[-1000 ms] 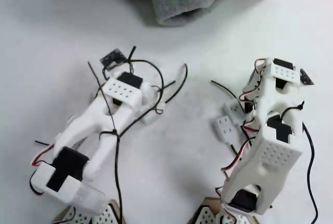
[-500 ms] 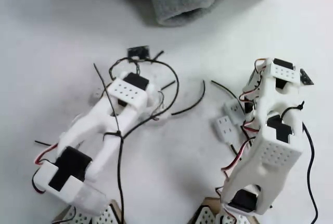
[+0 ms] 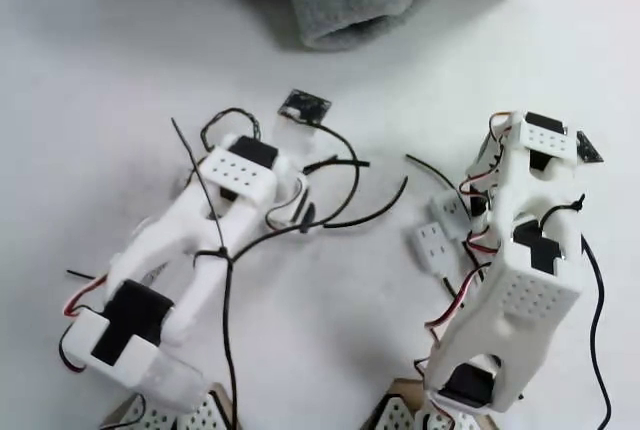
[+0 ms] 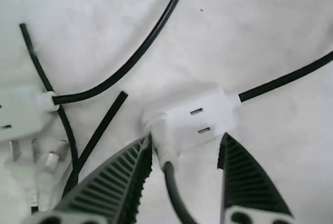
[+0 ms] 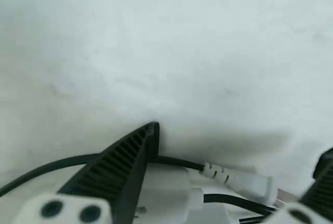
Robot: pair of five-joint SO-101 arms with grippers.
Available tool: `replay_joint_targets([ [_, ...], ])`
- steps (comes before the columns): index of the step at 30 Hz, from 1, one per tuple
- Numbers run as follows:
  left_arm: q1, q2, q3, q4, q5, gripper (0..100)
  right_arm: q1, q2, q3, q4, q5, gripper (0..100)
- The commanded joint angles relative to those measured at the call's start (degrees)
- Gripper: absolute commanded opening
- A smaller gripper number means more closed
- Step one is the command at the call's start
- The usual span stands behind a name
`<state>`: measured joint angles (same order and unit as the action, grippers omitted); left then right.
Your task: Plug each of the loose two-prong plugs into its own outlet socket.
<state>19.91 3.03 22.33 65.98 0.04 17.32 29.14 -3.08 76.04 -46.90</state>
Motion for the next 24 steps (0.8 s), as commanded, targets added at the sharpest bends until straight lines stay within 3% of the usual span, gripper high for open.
replay_joint_targets([
  [1,-0.7,-0.8,-4.0,1.4,-1.9,25,0.1,-0.3,-0.6,-1.7,0.6,44.9],
  [4,-0.7,-0.7,-7.5,4.0,0.4,27,0.1,-0.3,-0.6,-1.7,0.6,44.9],
  [7,-0.7,-0.4,-10.5,4.5,-4.7,29,0.1,-0.3,-0.6,-1.7,0.6,44.9],
  [14,-0.7,-0.4,-8.6,4.4,-46.1,28,0.1,-0.2,-0.6,-1.7,0.7,45.0],
  [16,-0.6,-0.2,-6.7,4.1,-53.7,28,0.1,-0.2,-0.6,-1.7,0.7,45.0],
  [24,-0.7,-0.2,2.4,-9.0,-56.3,28,0.1,-0.2,-0.6,-1.8,0.7,45.0],
])
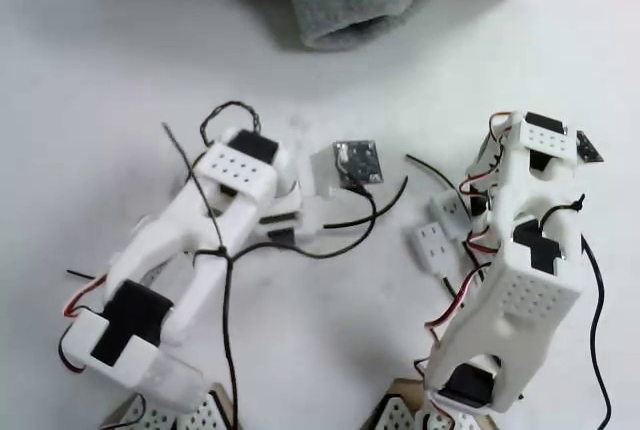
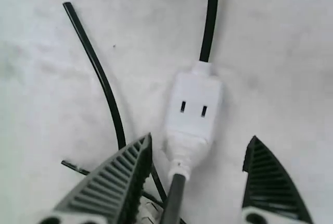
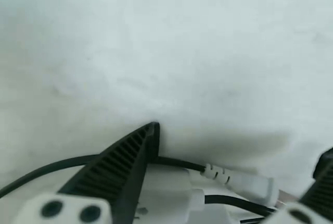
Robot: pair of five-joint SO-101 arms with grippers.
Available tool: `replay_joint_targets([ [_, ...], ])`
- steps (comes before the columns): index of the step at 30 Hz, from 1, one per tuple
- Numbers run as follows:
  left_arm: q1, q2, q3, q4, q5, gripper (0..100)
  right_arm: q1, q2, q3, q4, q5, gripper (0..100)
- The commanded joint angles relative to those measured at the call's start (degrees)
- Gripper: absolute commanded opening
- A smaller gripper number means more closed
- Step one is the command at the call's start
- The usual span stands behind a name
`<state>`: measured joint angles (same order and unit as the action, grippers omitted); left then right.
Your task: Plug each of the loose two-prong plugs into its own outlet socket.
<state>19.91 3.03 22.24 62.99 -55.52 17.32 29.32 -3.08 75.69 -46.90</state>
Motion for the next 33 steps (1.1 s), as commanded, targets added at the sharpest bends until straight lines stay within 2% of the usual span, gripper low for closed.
replay_joint_targets([
  [1,-0.7,-0.2,4.0,-8.4,-0.6,28,0.1,-0.4,-0.6,-1.5,0.7,45.0],
  [5,-0.2,-0.2,7.8,-15.2,-0.5,28,0.1,-0.4,-0.6,-2.0,0.7,45.0],
  [11,-0.7,-0.1,8.3,-15.5,-0.9,28,0.1,-0.4,-0.4,-2.2,0.7,45.0],
  [17,-0.1,1.8,7.2,-15.5,-1.1,13,0.1,-0.4,-0.4,-2.2,0.7,45.0],
  [26,-0.4,11.6,-7.6,-2.4,-0.4,11,0.1,-0.4,-0.4,-2.2,4.2,45.0],
  [29,-0.7,13.2,-14.4,1.3,5.4,11,0.1,-0.4,-0.4,-2.2,4.2,45.0],
  [33,-2.8,13.8,-28.7,5.0,19.6,11,0.1,-0.4,-0.4,-2.2,4.2,45.0],
])
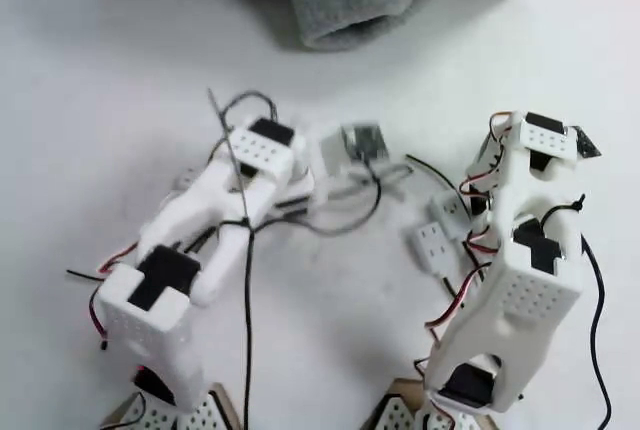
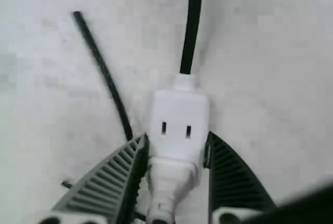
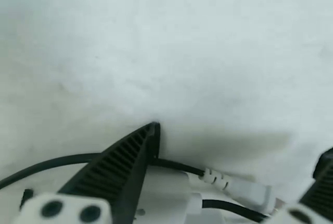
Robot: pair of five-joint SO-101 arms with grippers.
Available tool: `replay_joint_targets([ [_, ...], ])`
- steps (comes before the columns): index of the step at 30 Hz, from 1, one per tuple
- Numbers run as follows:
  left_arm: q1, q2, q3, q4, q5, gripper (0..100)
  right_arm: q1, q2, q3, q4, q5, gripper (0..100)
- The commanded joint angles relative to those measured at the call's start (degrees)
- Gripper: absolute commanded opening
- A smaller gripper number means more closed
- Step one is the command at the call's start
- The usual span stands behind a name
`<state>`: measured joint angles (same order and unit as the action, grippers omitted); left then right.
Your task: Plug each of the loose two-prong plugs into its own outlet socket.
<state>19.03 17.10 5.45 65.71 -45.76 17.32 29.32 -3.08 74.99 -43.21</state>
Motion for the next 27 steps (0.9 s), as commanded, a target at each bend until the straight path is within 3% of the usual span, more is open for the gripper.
replay_joint_targets([
  [1,-2.4,0.0,-15.5,3.5,11.7,11,0.1,-0.4,-0.4,-1.5,0.5,45.0],
  [9,-4.4,14.8,-47.6,16.7,12.5,11,0.0,-0.4,-0.4,-1.5,0.6,45.0],
  [17,-11.0,42.1,-82.1,20.3,12.0,11,0.0,-0.4,-0.4,-1.5,0.7,45.0],
  [24,-14.7,56.9,-94.9,20.0,5.7,11,0.0,-0.4,-0.4,-1.5,0.8,45.0],
  [27,-15.7,57.5,-95.6,20.4,5.9,17,0.0,-0.4,-0.4,-1.5,0.9,45.0],
])
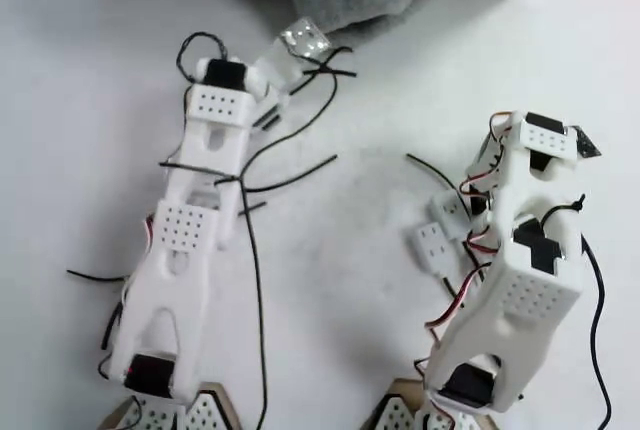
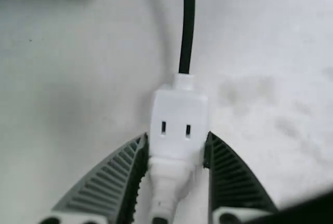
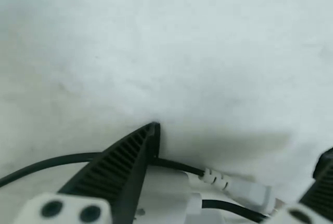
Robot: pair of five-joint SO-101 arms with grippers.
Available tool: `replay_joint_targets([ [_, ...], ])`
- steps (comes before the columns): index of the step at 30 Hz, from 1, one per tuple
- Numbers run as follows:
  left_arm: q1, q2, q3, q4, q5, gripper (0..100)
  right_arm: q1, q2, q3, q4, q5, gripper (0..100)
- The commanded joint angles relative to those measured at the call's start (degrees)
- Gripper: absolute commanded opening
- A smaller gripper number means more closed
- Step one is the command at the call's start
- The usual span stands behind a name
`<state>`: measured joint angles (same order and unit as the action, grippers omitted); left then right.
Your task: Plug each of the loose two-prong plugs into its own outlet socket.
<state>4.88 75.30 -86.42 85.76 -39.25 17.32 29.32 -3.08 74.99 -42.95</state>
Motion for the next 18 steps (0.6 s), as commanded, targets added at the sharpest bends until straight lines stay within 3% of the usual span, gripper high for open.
replay_joint_targets([
  [1,-1.8,-1.0,-3.9,0.7,-0.5,22,0.0,-0.4,-0.4,-1.5,0.6,45.0],
  [5,-2.4,-3.8,-3.9,4.2,-0.5,35,0.0,-0.4,-0.4,-1.5,0.8,45.0],
  [10,-5.7,-11.7,-4.0,7.8,-0.4,35,-1.1,-0.4,-0.4,-1.5,4.7,45.0],
  [18,-16.7,-27.3,-3.4,16.7,-0.2,35,-1.3,-0.5,-0.4,-1.3,5.2,45.0],
])
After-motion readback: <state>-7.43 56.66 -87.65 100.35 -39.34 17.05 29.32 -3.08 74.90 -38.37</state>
